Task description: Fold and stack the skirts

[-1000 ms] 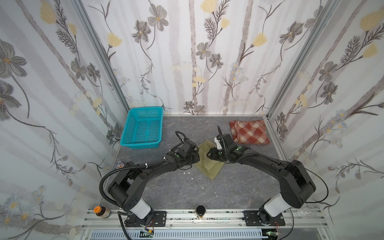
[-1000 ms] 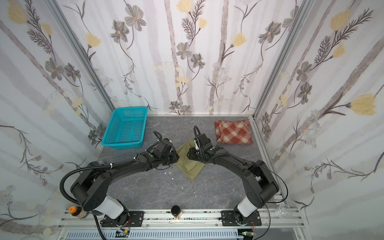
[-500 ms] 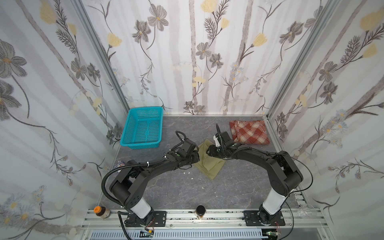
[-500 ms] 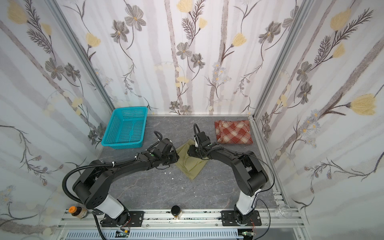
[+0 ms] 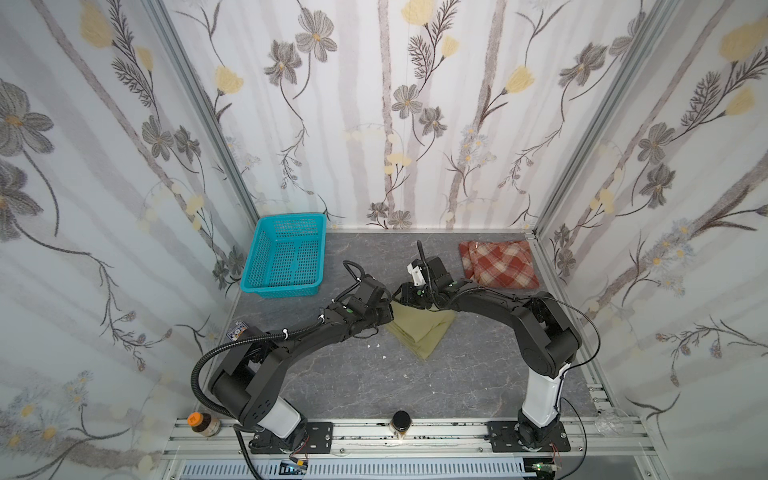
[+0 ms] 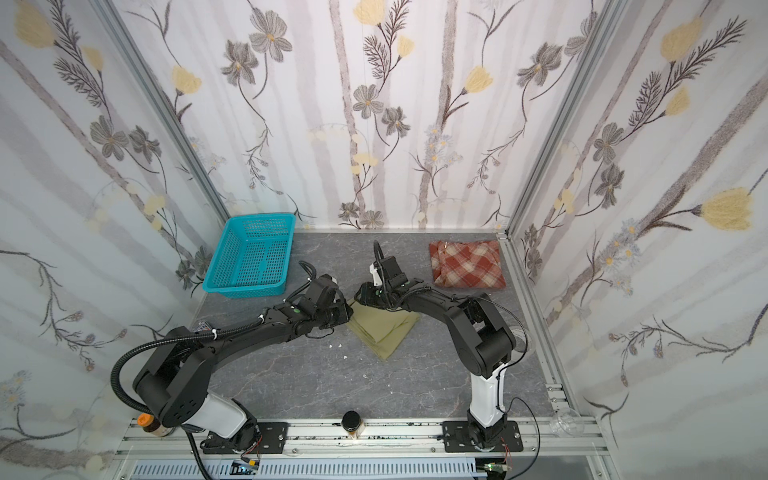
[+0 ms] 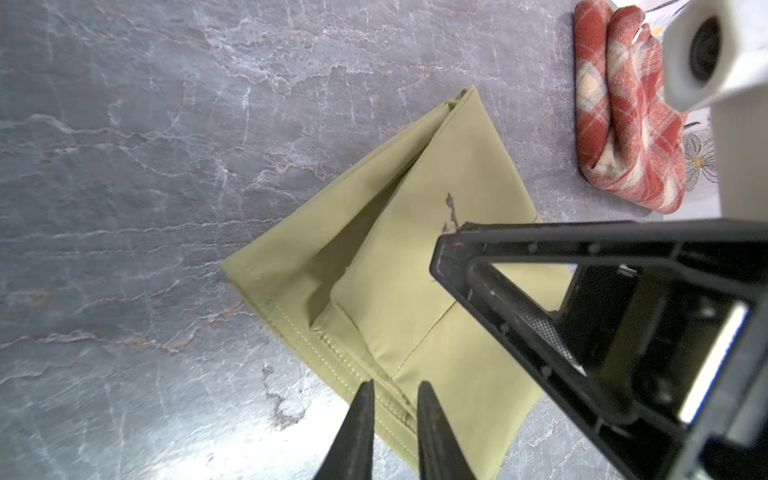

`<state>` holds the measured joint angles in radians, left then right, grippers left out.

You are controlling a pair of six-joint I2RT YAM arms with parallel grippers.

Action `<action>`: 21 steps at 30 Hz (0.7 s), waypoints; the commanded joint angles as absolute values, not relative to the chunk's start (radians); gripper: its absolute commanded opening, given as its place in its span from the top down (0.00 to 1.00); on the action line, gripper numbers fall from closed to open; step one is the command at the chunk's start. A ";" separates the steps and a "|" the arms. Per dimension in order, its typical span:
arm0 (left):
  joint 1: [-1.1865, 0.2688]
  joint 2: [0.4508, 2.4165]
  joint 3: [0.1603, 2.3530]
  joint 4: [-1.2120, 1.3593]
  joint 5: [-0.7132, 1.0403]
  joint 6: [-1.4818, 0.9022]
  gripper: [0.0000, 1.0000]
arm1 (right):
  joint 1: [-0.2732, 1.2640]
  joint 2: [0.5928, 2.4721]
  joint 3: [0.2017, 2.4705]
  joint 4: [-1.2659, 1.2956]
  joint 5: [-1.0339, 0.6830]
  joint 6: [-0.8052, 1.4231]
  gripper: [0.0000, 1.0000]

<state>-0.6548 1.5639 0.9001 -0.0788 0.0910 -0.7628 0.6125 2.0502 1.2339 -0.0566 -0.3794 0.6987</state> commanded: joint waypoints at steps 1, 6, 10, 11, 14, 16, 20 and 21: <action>-0.664 1.612 0.945 -0.063 0.091 -0.739 0.78 | 0.594 1.997 1.196 -0.001 -0.369 0.702 0.52; -0.676 1.728 1.041 -0.050 0.094 -0.741 0.79 | 0.532 1.917 1.086 -0.048 -0.307 0.654 0.76; -0.685 1.835 1.104 -0.039 0.135 -0.754 0.81 | 0.498 1.882 1.007 -0.066 -0.257 0.620 0.95; -0.687 1.853 1.111 -0.037 0.134 -0.756 0.81 | 0.492 1.878 0.992 -0.067 -0.247 0.613 0.97; -0.688 1.901 1.127 -0.035 0.133 -0.761 0.81 | 0.486 1.872 0.953 -0.077 -0.221 0.596 1.00; -0.687 1.931 1.138 -0.035 0.136 -0.758 0.82 | 0.486 1.863 0.924 -0.076 -0.206 0.594 1.00; -0.686 1.981 1.170 -0.037 0.147 -0.750 0.82 | 0.495 1.839 0.852 -0.039 -0.213 0.621 1.00; -0.686 1.993 1.181 -0.037 0.150 -0.746 0.82 | 0.500 1.834 0.835 -0.034 -0.213 0.631 1.00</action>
<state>-0.6868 1.9671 1.1633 -0.0311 0.1509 -0.7559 0.4927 1.8450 0.8616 -0.0708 -0.2295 0.6125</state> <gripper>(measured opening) 0.184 0.047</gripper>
